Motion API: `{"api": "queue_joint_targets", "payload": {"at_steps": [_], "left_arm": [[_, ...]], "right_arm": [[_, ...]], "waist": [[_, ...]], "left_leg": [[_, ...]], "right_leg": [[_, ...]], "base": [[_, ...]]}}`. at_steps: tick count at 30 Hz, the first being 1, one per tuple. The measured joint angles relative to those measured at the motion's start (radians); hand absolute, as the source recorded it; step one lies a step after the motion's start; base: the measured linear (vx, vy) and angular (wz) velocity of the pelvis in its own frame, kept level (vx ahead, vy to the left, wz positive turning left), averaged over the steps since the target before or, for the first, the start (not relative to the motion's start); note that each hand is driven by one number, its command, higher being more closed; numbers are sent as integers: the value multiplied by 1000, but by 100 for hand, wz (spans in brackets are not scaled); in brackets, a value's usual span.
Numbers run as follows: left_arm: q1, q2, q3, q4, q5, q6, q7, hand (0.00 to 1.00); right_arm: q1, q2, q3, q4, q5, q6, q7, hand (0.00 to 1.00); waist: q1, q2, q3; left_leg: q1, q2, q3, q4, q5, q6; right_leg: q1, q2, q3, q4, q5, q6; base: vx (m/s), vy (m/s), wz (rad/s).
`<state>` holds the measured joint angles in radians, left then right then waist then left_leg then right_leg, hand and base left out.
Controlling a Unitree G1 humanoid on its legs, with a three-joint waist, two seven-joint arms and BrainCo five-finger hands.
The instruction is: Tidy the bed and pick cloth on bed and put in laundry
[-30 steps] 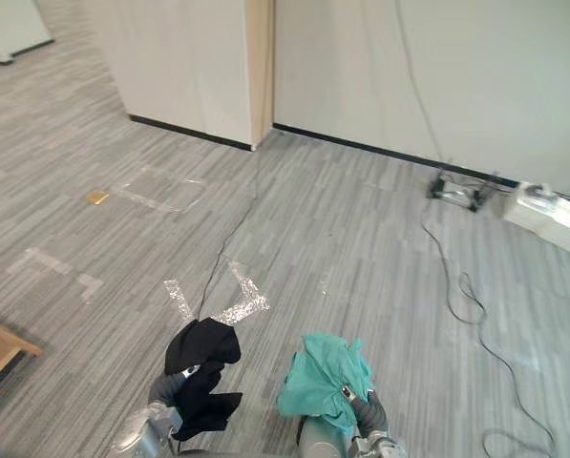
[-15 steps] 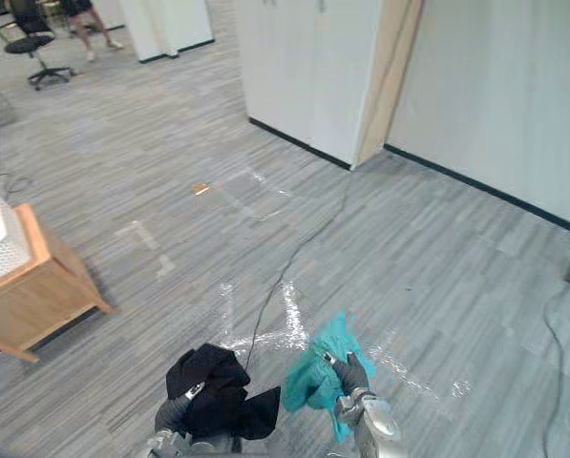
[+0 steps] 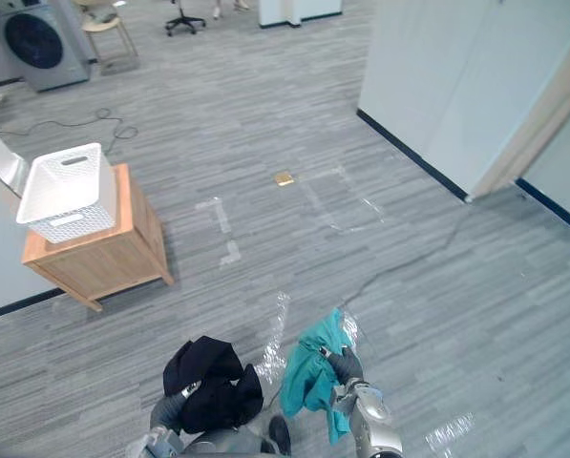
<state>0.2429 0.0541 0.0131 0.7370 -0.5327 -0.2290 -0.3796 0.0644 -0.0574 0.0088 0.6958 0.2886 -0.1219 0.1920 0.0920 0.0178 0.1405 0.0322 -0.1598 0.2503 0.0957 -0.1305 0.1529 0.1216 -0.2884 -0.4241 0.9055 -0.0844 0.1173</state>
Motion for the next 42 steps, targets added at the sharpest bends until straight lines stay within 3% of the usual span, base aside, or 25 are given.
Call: {"api": "queue_joint_targets", "payload": {"at_steps": [2, 4, 7, 8, 10, 12, 14, 16, 17, 19, 20, 22, 25, 28, 31, 33, 34, 35, 36, 37, 38, 39, 40, 41, 42], "left_arm": [[-11, 13, -16, -9, 15, 0, 25, 100], [-28, 23, -34, -10, 14, 0, 47, 100], [-79, 39, -61, -42, 14, 0, 69, 100], [-91, 42, -50, -74, -23, 25, 21, 100], [-92, 48, -49, -96, -47, 58, -24, 100], [-62, 58, -42, -108, 10, 19, -47, 100], [3, 42, -35, -108, 13, -10, -45, 100], [51, 17, -33, -85, 45, -59, -12, 100], [68, -8, -32, -44, 64, -132, -7, 100], [86, -21, -28, -37, 76, -167, -7, 100], [86, -45, -27, -40, 91, -179, -7, 100], [99, -69, -20, -50, 103, -194, -9, 100], [106, -78, -18, -94, 129, -196, -25, 100], [104, -77, -7, -132, 113, -181, -39, 100], [96, -65, -9, -140, 89, -143, -41, 100], [87, -65, -14, -140, 72, -124, -52, 100], [84, -64, -15, -140, 72, -123, -52, 100], [71, -57, -16, -135, 71, -118, -53, 100], [58, -26, -16, -136, 71, -109, -61, 100], [49, -15, -17, -130, 71, -107, -61, 100], [19, -8, -23, -104, 71, -99, -59, 100], [-14, -5, -13, -84, 71, -91, -52, 100], [-20, -7, -13, -80, 71, -88, -48, 100], [-22, -6, -13, -75, 72, -88, -44, 100], [-19, -3, -16, -77, 74, -90, -30, 100]], "right_arm": [[29, -1, 0, -3, 0, 0, -3, 100], [51, -1, 2, -17, 3, -4, -12, 100], [68, -4, -2, -34, 16, -15, -43, 100], [75, -2, -2, -56, 22, -23, -50, 100], [94, -2, -4, -103, 24, -28, -55, 100], [113, 9, -10, -200, 57, -29, -54, 100], [145, 20, -19, -256, 63, -39, -41, 100], [166, 23, -19, -288, 63, -42, -38, 100], [175, 23, -19, -300, 64, -53, -38, 100], [170, 44, -13, -304, 73, -58, -38, 100], [171, 43, -10, -317, 82, -62, -39, 100], [172, 29, -12, -315, 82, -62, -20, 100], [175, 7, -51, -265, 93, -121, 83, 100], [191, 7, -57, -265, 94, -171, 110, 100], [193, 7, -36, -270, 90, -179, 108, 100], [191, 3, -35, -266, 85, -177, 104, 100], [190, 0, -35, -266, 83, -177, 103, 100], [190, -2, -34, -261, 81, -173, 99, 100], [187, 1, -35, -251, 81, -167, 93, 100], [181, 2, -36, -240, 81, -166, 90, 100], [163, -5, -38, -212, 80, -157, 83, 100], [147, -14, -52, -186, 79, -136, 78, 100], [142, -12, -55, -181, 79, -128, 77, 100], [124, -16, -54, -166, 69, -108, 77, 100], [118, -12, -35, -169, 39, -102, 80, 100]], "waist": [[-21, -1, 1], [-42, -9, 6], [-71, -13, 17], [-77, -11, 28], [-76, -15, 33], [-64, -36, 51], [-44, -43, 54], [-47, -23, 46], [-51, 12, 23], [-46, 4, 23], [-51, 11, 22], [-42, 33, 30], [-34, 36, 34], [-24, 26, 40], [-22, 18, 46], [-21, 14, 45], [-22, 14, 45], [-20, 8, 42], [-23, -17, 24], [-23, -27, 18], [-40, -54, 21], [-47, -55, 23], [-47, -63, 27], [-46, -75, 34], [-46, -75, 35]], "left_leg": [[62, 1, -73, -20, 0, 0], [111, 1, -143, -21, 0, -1], [150, 13, -274, -20, -18, -33], [160, 33, -340, -21, -40, -62], [161, 48, -384, -14, -56, -69], [172, 66, -404, 34, -107, -112], [213, 86, -405, 58, -162, -154], [248, 136, -427, 87, -234, -168], [265, 205, -434, 87, -270, -176], [187, 214, -415, 291, -261, -193], [51, 236, -380, 576, -169, -244], [-103, 308, -322, 870, 13, -237], [-282, 311, -257, 1062, -26, -234], [-350, 291, -195, 966, -57, -237], [-328, 279, -61, 556, -65, -229], [-264, 253, 2, 139, 35, -219], [-261, 254, 12, 111, 50, -212], [-267, 252, 21, 100, 129, -176], [-267, 220, 46, 99, 182, -103], [-267, 203, 46, 100, 179, -98], [-270, 172, 51, 127, 159, -70], [-250, 136, 46, 151, 118, -40], [-221, 131, 43, 145, 108, -34], [-149, 118, 40, 114, 78, -34], [-67, 119, 4, 88, 19, -48]], "right_leg": [[-74, 11, 9, 75, -80, -26], [-159, 31, 46, 34, -154, -16], [-286, 63, 93, -223, -198, -21], [-325, 109, 172, -449, -149, -8], [-349, 128, 221, -633, -67, -4], [-384, 126, 263, -809, 30, 10], [-386, 139, 271, -811, 60, -22], [-384, 162, 252, -735, 132, -55], [-415, 199, 209, -622, 118, -64], [-422, 207, 176, -541, 49, -110], [-386, 221, 142, -552, 2, -110], [-294, 276, 130, -630, -38, -119], [-134, 314, 144, -728, -73, -138], [-52, 324, 167, -801, -80, -142], [31, 324, 163, -849, -90, -129], [85, 333, 155, -878, -96, -134], [95, 336, 156, -881, -106, -137], [120, 337, 158, -881, -131, -130], [133, 308, 158, -868, -161, -122], [133, 291, 156, -857, -165, -116], [124, 257, 153, -801, -175, -76], [83, 209, 153, -618, -204, -23], [57, 189, 155, -531, -206, -18], [-41, 135, 156, -233, -127, 52], [-170, 80, 158, 70, 27, 34]], "base": [[356, 4, 110], [381, -34, 125], [303, -78, 136], [258, -114, 121], [255, -145, 103], [327, -227, 56], [422, -301, 22], [552, -373, 43], [309, -206, 45], [512, -381, 44], [499, -397, 35], [449, -328, 12], [465, -328, -4], [301, -161, -31], [405, -86, -51], [415, 8, -39], [447, 55, -21], [661, 107, 2], [711, 110, 11], [639, 90, 46], [585, 127, 74], [574, 138, 75], [671, 165, 57], [578, 105, 35], [573, 90, 34]]}}
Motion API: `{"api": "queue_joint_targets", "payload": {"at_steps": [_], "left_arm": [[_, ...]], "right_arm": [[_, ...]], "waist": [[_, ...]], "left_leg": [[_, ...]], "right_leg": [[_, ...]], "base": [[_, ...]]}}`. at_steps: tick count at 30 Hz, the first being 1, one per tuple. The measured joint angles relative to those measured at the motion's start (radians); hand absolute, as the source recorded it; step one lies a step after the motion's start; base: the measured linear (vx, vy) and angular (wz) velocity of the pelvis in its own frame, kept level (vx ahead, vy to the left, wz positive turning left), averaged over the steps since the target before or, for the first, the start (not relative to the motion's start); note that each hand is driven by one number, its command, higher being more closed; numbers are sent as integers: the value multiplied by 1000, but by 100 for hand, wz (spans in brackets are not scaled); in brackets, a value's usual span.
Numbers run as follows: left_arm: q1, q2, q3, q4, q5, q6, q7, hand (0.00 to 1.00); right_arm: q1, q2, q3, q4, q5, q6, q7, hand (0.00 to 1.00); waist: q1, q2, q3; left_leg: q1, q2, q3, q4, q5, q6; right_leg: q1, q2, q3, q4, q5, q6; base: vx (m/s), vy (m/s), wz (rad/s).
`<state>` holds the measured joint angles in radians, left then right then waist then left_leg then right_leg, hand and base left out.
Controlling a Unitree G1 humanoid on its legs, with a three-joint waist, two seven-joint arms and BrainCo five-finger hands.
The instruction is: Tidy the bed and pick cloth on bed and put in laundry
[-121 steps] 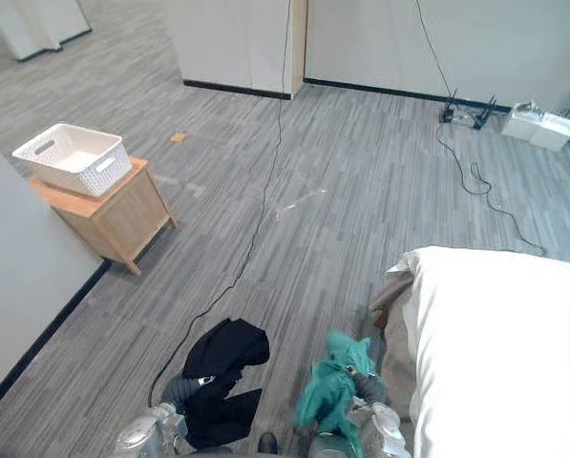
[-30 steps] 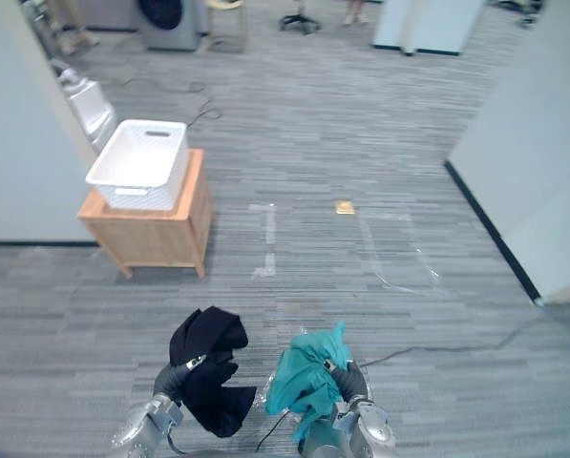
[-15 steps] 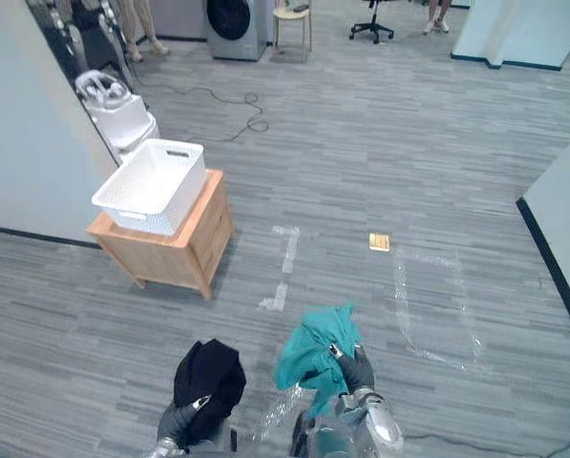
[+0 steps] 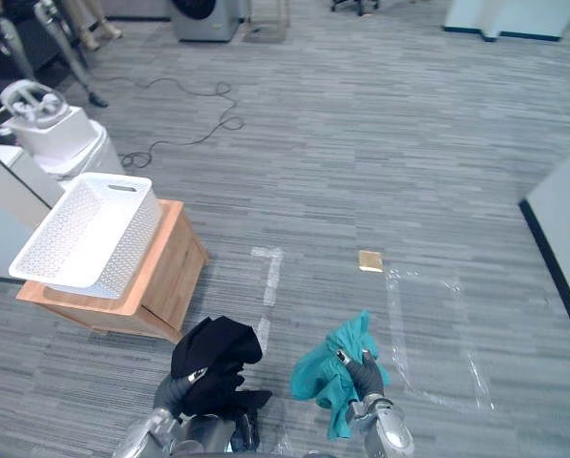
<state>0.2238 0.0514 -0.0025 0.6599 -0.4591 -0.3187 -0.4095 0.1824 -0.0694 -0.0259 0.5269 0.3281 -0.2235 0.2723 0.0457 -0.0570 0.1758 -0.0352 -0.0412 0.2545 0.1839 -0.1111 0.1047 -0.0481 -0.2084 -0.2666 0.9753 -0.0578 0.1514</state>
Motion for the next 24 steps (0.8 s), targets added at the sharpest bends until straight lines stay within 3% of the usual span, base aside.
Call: {"api": "queue_joint_targets", "payload": {"at_steps": [1, 2, 3, 4, 5, 6, 7, 8, 9, 10, 11, 12, 13, 14, 15, 16, 18, 19, 21, 22, 23, 24], "left_arm": [[0, 5, -5, 0, 1, 0, 5, 100], [-6, 26, -11, -1, 1, 5, 32, 100], [-11, 30, -15, -3, 1, 8, 43, 100], [-29, 41, -17, -9, -2, 14, 71, 100], [-39, 43, -12, -9, -3, 17, 75, 100], [-59, 46, -5, -9, -3, 27, 94, 100], [-73, 42, -2, -9, -4, 33, 114, 100], [-77, 41, -2, -10, -5, 33, 118, 100], [-86, 34, -2, -10, -15, 33, 138, 100], [-89, 32, -2, -12, -23, 32, 146, 100], [-82, 46, 2, -19, -23, 32, 154, 100], [-96, 11, 4, -5, -25, 34, 171, 100], [-87, -13, 3, -13, -25, 33, 176, 100], [-70, -37, 3, -22, -25, 31, 175, 100], [-46, -49, 4, -29, -25, 31, 176, 100], [-35, -50, 4, -35, -25, 30, 177, 100], [7, -63, 7, -59, -37, 29, 192, 100], [12, -68, 11, -60, -44, 29, 192, 100], [54, -79, 12, -108, -53, 29, 186, 100], [59, -80, 12, -121, -52, 29, 184, 100], [65, -79, 12, -146, -52, 29, 175, 100], [67, -78, 11, -153, -54, 28, 176, 100]], "right_arm": [[-3, 1, 10, 0, -5, 0, 3, 100], [-4, 1, 27, 0, -24, -1, 5, 100], [0, 1, 32, 0, -27, -1, 6, 100], [15, 1, 36, 8, -27, -36, 19, 100], [17, 0, 36, 8, -27, -55, 24, 100], [32, -3, 36, 20, -27, -102, 35, 100], [58, -4, 40, 29, -49, -211, 28, 100], [68, -4, 41, 16, -57, -236, 24, 100], [91, 0, 49, -33, -73, -278, 16, 100], [98, 4, 55, -58, -79, -291, 12, 100], [131, 21, 73, -120, -83, -312, -4, 100], [132, 21, 75, -132, -92, -314, -20, 100], [118, 9, 77, -141, -98, -302, -34, 100], [114, 5, 81, -169, -104, -291, -44, 100], [124, 13, 98, -207, -104, -270, -46, 100], [128, 12, 113, -222, -99, -254, -43, 100], [137, 9, 175, -267, -82, -179, -19, 100], [144, 8, 186, -280, -75, -165, -13, 100], [148, 9, 216, -301, -66, -125, 2, 100], [145, 9, 216, -303, -64, -121, 3, 100], [137, 8, 214, -301, -57, -116, 2, 100], [122, 7, 207, -284, -56, -109, 3, 100]], "waist": [[-1, 0, 0], [-9, 1, 0], [-18, 3, -1], [-38, 1, -2], [-45, 1, -2], [-65, 6, 1], [-73, 14, 6], [-72, 18, 9], [-70, 27, 10], [-70, 21, 8], [-77, -7, 5], [-80, 18, 6], [-79, 41, 8], [-63, 64, 8], [-42, 71, 5], [-35, 73, 7], [-34, 77, 11], [-29, 79, 11], [-21, 82, 9], [-20, 82, 9], [-9, 84, 8], [6, 84, 6]], "left_leg": [[23, 0, -12, -5, -16, -5], [73, 2, -53, -14, -40, -8], [94, 6, -74, -21, -44, -7], [130, 21, -142, -29, -50, -9], [137, 26, -163, -29, -51, -12], [158, 45, -207, -28, -53, -15], [181, 71, -240, -19, -59, -26], [188, 80, -250, -12, -67, -38], [193, 109, -286, 22, -104, -70], [188, 117, -300, 44, -125, -86], [192, 109, -341, 76, -179, -140], [211, 152, -385, 83, -224, -161], [209, 170, -402, 84, -220, -164], [209, 180, -421, 87, -191, -162], [217, 195, -438, 114, -155, -166], [221, 201, -440, 132, -143, -173], [104, 243, -404, 404, -72, -195], [67, 262, -373, 474, -58, -202], [-64, 321, -158, 645, -83, -195], [-82, 320, -113, 647, -94, -190], [-96, 312, -7, 606, -119, -177], [-86, 270, 85, 440, -110, -164]], "right_leg": [[-32, -17, -1, 79, -13, -29], [-119, -39, 4, 195, -54, -90], [-156, -36, 16, 203, -65, -95], [-233, -2, 59, 143, -102, -68], [-254, 4, 68, 109, -114, -64], [-290, 14, 68, -10, -134, -70], [-308, 20, 69, -188, -139, -64], [-314, 24, 77, -244, -137, -62], [-314, 53, 141, -431, -102, -50], [-299, 63, 184, -542, -67, -44], [-237, 50, 310, -768, -19, 4], [-222, 80, 290, -711, 80, -45], [-223, 92, 275, -677, 41, -43], [-223, 95, 243, -619, -10, -66], [-208, 90, 202, -551, -74, -78], [-189, 88, 187, -537, -97, -84], [-65, 82, 63, -562, -151, -118], [-36, 80, 36, -578, -156, -125], [83, 62, -93, -664, -159, -134], [105, 58, -115, -682, -159, -133], [144, 51, -154, -718, -156, -127], [178, 36, -184, -739, -154, -110]], "base": [[577, 46, 53], [445, -6, 61], [658, -105, 118], [531, -151, 106], [529, -186, 147], [502, -254, 138], [506, -273, 132], [596, -373, 112], [400, -306, 78], [495, -423, 132], [528, -483, 158], [506, -475, 154], [445, -430, 115], [357, -359, 85], [343, -344, 80], [339, -319, 93], [375, -324, 124], [344, -251, 130], [255, -118, 130], [231, -49, 124], [245, 12, 93], [252, 44, 85]]}}
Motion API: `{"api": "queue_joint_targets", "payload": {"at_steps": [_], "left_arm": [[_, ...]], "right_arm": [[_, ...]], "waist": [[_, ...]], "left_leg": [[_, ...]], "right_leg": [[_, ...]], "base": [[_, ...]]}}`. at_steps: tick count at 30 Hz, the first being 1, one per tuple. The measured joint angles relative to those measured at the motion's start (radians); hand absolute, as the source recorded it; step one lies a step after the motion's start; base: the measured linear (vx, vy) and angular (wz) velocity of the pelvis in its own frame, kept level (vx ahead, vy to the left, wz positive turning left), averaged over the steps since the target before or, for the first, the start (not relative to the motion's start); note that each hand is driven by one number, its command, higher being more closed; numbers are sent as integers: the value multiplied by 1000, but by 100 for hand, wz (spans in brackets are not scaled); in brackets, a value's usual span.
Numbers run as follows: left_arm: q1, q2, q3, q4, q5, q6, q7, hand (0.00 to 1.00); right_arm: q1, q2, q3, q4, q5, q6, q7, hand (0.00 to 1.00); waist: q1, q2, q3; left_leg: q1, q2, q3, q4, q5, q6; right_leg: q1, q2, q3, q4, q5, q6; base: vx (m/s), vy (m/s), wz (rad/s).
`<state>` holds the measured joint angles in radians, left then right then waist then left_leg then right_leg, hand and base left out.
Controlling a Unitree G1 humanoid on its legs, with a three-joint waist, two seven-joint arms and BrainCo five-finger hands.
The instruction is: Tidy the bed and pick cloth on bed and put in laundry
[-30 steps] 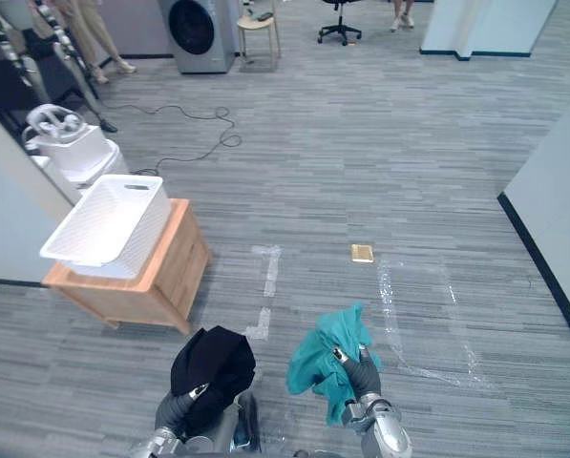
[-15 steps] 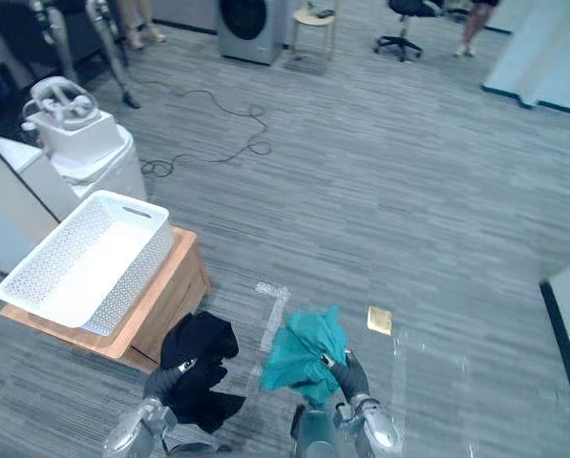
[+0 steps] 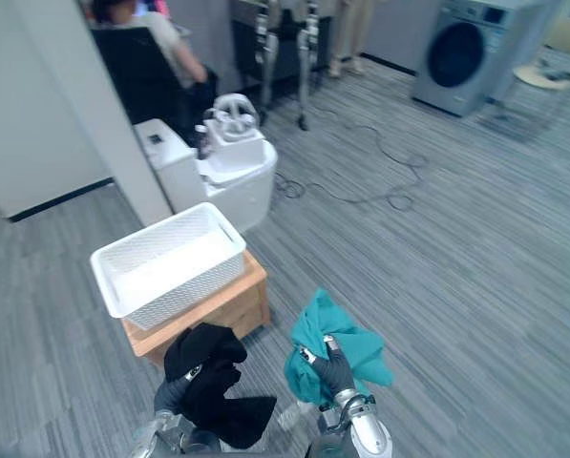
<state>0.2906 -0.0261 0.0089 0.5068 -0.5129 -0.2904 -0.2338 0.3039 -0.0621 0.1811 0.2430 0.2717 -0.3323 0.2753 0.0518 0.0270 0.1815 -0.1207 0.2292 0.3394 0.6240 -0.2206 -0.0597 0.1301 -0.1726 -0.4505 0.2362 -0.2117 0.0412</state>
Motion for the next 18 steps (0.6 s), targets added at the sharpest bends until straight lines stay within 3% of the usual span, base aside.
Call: {"api": "queue_joint_targets", "payload": {"at_steps": [1, 2, 3, 5, 10, 11, 13, 14, 15, 16, 17, 18], "left_arm": [[1, 0, -1, 1, 0, 0, 0, 100], [6, 4, -1, 7, -1, 1, 0, 100], [6, 17, -5, 14, -10, 3, 1, 100], [12, 46, -5, 16, -15, 2, 1, 100], [52, 78, -3, 18, -21, 2, 1, 100], [50, 77, -3, 18, -22, 3, 1, 100], [48, 57, -16, 18, -19, 5, -6, 100], [44, 63, -22, 13, -15, 7, -9, 100], [35, 80, -43, 13, -9, 13, -8, 100], [32, 97, -49, 13, -2, 19, -8, 100], [27, 105, -49, 14, 15, 25, -7, 100], [16, 105, -56, 13, 17, 29, -6, 100]], "right_arm": [[-8, 0, -4, 10, 0, 1, 2, 100], [-37, 3, -20, 45, 0, 9, 7, 100], [-66, 5, -36, 84, -1, 27, 7, 100], [-80, 5, -34, 98, -3, 37, 8, 100], [-103, 14, -26, 98, -9, 50, 7, 100], [-103, 15, -14, 98, -11, 51, 6, 100], [-96, 0, -15, 97, -22, 60, -6, 100], [-96, 4, -13, 96, -23, 67, -15, 100], [-90, 11, -9, 96, -23, 69, -27, 100], [-81, 18, 1, 96, -29, 69, -32, 100], [-73, 17, 15, 88, -38, 69, -42, 100], [-65, 14, 19, 67, -42, 68, -50, 100]], "waist": [[0, 2, -1], [-1, 6, -4], [-2, -22, -16], [17, -46, -24], [24, -65, -54], [21, -59, -61], [7, -44, -63], [-8, -53, -60], [-17, -84, -45], [-28, -108, -49], [-35, -121, -54], [-40, -118, -53]], "left_leg": [[4, -19, 20, -72, 9, 6], [34, -57, 79, -211, 23, 42], [78, -119, 91, -336, 67, 82], [94, -161, 89, -409, 103, 99], [142, -201, 75, -436, 103, 100], [146, -203, 66, -450, 102, 99], [189, -204, 31, -509, 90, 91], [217, -212, 5, -535, 78, 89], [244, -231, -32, -545, 65, 104], [249, -234, -54, -540, 57, 103], [254, -223, -84, -532, 48, 96], [261, -203, -106, -530, 42, 85]], "right_leg": [[4, -4, -6, -3, 1, 3], [16, -12, -6, -9, 7, 21], [24, -31, -2, -41, 24, 47], [52, -38, -1, -107, 60, 54], [128, -54, 4, -146, 75, 60], [110, -57, 7, -101, 73, 65], [3, -98, 33, 200, 55, 92], [-73, -139, 69, 401, 73, 101], [-166, -179, 161, 608, 126, 114], [-212, -175, 210, 686, 95, 108], [-261, -155, 243, 723, 24, 90], [-305, -120, 260, 692, -22, 94]], "base": [[258, 101, 85], [258, 126, 93], [246, 121, 87], [240, 82, 56], [190, -17, 27], [115, -48, 30], [112, 15, 52], [95, -17, 80], [78, -55, 86], [99, -99, 89], [128, -102, 81], [143, -110, 74]]}}
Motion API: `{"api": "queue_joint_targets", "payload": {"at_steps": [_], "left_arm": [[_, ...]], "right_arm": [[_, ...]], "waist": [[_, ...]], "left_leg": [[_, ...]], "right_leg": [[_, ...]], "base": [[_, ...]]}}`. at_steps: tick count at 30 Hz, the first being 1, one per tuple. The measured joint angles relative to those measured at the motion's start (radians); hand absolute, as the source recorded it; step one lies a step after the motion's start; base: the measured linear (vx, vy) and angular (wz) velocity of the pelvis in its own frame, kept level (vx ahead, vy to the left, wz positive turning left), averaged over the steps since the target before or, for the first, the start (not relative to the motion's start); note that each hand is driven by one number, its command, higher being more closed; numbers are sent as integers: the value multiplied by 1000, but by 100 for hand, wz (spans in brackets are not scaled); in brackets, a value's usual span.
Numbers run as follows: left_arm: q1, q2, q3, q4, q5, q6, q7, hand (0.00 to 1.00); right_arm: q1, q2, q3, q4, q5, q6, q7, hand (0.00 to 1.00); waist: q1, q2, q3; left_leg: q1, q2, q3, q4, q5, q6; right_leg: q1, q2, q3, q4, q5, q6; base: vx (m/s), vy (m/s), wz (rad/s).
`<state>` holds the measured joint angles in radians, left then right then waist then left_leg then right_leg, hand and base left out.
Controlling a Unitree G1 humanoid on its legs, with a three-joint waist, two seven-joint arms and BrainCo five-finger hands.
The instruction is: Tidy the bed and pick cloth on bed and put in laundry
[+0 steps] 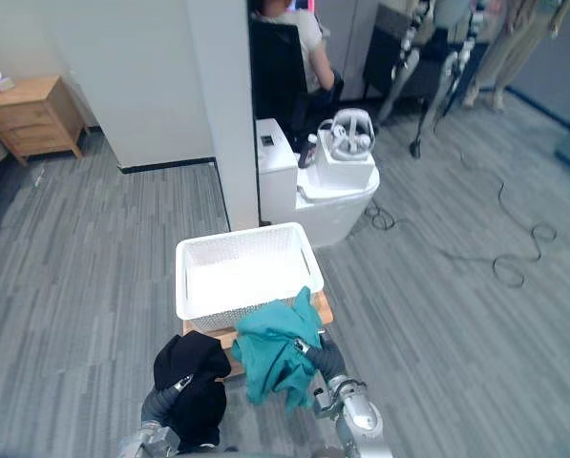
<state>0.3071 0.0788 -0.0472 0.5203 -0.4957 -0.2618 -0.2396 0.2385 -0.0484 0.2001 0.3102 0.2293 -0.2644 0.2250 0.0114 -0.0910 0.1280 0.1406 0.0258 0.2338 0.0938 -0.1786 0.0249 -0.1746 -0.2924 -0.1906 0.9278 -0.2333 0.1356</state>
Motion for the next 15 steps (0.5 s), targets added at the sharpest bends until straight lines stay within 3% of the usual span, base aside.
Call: {"api": "queue_joint_targets", "payload": {"at_steps": [2, 3, 5, 6, 8, 9, 15], "left_arm": [[-24, 6, -22, -1, 6, 8, 5, 100], [-43, 10, -37, -2, 6, 15, 6, 100], [-73, 14, -44, -6, 6, 18, 6, 100], [-98, 9, -63, 17, 6, 24, 9, 100], [-101, 1, -103, 7, 7, 18, 1, 100], [-95, -2, -115, 6, 9, 17, 1, 100], [-65, 5, -115, -8, 14, 5, 8, 100]], "right_arm": [[3, -3, 6, -38, 0, -5, -14, 100], [2, -6, 8, -62, 0, -13, -24, 100], [7, -8, 8, -90, 0, -29, -41, 100], [9, -17, -8, -102, 1, -39, -58, 100], [3, -36, -34, -132, 1, -39, -79, 100], [-6, -41, -48, -143, 1, -39, -83, 100], [-2, -42, -79, -278, -11, -24, -123, 100]], "waist": [[-15, 13, 1], [-25, 24, 3], [-34, 18, -1], [-44, 31, -1], [-41, 81, 1], [-45, 96, -3], [-51, 88, -20]], "left_leg": [[0, 33, -47, 12, -7, -24], [0, 55, -81, 25, -8, -44], [-17, 67, -127, 29, -11, -76], [-9, 85, -169, 18, -15, -104], [-21, 123, -158, 10, -7, -114], [-16, 135, -154, -9, 14, -122], [18, 150, -134, -46, 42, -128]], "right_leg": [[-47, 55, 19, -155, -23, -10], [-53, 99, 57, -320, -17, -12], [-12, 160, 179, -643, 88, -17], [28, 184, 190, -706, 213, -33], [37, 217, 201, -715, 203, -39], [41, 223, 182, -717, 188, -60], [123, 235, 149, -789, 193, -65]], "base": [[177, -171, 74], [270, -279, 87], [242, -280, 93], [200, -223, 81], [244, -210, 54], [207, -183, 35], [52, -56, 25]]}}
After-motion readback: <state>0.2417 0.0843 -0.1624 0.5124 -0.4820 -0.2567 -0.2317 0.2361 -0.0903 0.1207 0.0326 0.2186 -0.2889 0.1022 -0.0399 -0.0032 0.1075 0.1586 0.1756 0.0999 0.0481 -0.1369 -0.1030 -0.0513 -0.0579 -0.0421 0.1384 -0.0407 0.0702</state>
